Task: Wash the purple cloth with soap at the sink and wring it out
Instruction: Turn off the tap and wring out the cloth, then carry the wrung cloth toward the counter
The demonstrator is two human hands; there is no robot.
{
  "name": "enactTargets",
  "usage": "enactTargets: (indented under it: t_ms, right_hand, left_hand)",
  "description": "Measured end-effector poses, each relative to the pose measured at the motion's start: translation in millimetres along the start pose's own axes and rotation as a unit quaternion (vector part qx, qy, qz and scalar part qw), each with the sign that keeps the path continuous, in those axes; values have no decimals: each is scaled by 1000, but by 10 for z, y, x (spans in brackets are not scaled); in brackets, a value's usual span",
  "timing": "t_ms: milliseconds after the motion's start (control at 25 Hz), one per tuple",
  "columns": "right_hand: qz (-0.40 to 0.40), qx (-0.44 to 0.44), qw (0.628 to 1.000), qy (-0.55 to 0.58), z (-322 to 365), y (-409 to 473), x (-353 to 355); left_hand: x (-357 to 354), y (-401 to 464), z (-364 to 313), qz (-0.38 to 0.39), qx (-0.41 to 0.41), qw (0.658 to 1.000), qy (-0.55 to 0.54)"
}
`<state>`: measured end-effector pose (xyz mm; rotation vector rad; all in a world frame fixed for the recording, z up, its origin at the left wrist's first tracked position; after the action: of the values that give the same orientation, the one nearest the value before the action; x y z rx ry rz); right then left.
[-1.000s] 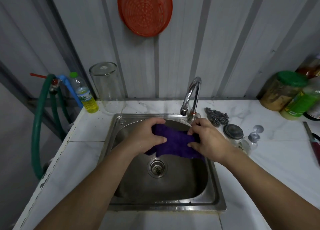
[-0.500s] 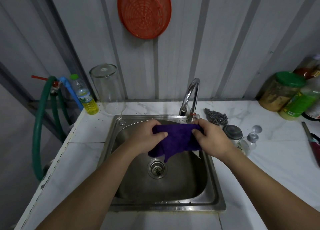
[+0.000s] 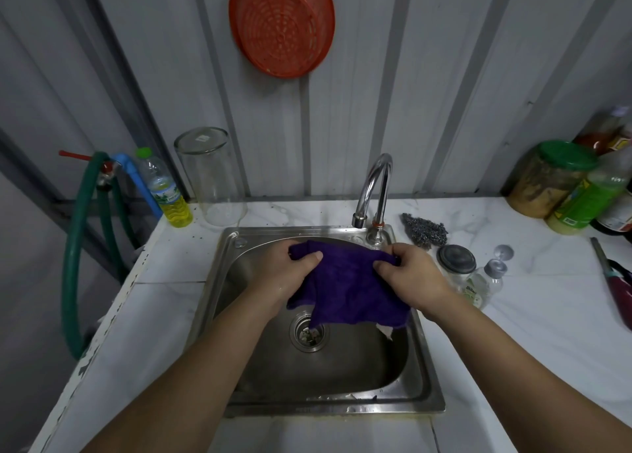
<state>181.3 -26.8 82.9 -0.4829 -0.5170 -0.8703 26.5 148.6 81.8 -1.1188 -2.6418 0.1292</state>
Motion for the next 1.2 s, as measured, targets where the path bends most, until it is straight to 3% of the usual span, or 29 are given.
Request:
enactTargets:
  t_ms: [120,200,280,400,520,640,840,1000,1200]
  right_hand:
    - [31,-101,984,142,-52,-67,-242]
    - [95,-143,943,286,-1,-160,-448]
    - [115,-125,938,302,28,-212,-546]
    - [40,-126,943,304,-135,-259,-556]
    - [6,-156,915,373,-353,-387,-537]
    - [-15,-191,904,383,-717,-563,-372]
    - [-51,-259,908,326,-1551,-815,100]
    - [-57,-300,919,248,-2049,-904,304]
    - [-70,-297,911,278,-2212,-990,388]
  left_hand:
    - [-129,-104,-73,-7,-53,995,78]
    - [-334,-236,-102,60,-95,988,104]
    - [-505,-370,-49,143,-107,981,81]
    - [-529,-449,75,193,-77,978,23]
    - [-426,-361,93,151,-67,983,78]
    - [-358,-259,183,83,0,994,77]
    - [-396,-193,488,81,81,990,87]
    - [-514,-155,571,92,90,986,103]
    - [-1008,-278,581,130,56,979,147]
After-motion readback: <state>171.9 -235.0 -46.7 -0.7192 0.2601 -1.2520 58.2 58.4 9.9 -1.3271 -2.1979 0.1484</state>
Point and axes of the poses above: each hand's wrist, its own y-axis towards the middle knuckle, its own x-axis out of the back of the hand, z = x × y, the point moved 6 cm from there along y, towards the middle knuckle, and after that the axes turned 4 degrees about -x, right-handed, at the moved point
